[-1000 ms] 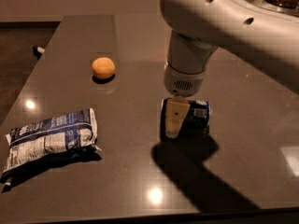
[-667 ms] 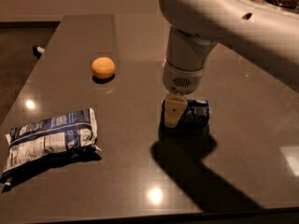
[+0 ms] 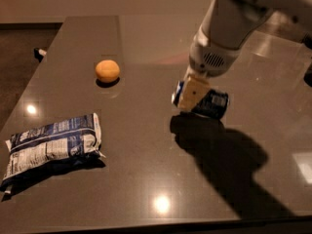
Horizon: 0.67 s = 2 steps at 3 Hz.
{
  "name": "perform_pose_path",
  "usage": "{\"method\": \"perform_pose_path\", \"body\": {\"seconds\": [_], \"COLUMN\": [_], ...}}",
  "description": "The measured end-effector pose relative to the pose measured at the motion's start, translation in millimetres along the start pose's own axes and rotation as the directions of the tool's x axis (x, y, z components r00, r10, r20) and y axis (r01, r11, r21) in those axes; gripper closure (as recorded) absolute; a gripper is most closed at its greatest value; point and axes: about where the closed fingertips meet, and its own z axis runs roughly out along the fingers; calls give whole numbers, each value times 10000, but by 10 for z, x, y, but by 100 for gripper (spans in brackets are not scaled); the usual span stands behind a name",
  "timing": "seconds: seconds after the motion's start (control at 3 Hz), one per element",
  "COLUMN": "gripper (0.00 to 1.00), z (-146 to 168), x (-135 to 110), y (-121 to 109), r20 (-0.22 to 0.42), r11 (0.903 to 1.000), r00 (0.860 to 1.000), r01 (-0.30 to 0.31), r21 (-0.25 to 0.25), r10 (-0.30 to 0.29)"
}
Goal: Place pepsi can upright
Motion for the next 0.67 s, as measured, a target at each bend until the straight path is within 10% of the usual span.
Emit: {"method": "perform_pose_path", "body": {"seconds": [0.33,0.67], "gripper": [100,100], "z": [-458,-674], "x": [-74,-107], "y": [-68,-64], "r20": [2068,3870], "r11": [9987,9963], "r00": [9775,9194], "r01": [-460,-838], "r21": [230,193], "r10": [403,698]}}
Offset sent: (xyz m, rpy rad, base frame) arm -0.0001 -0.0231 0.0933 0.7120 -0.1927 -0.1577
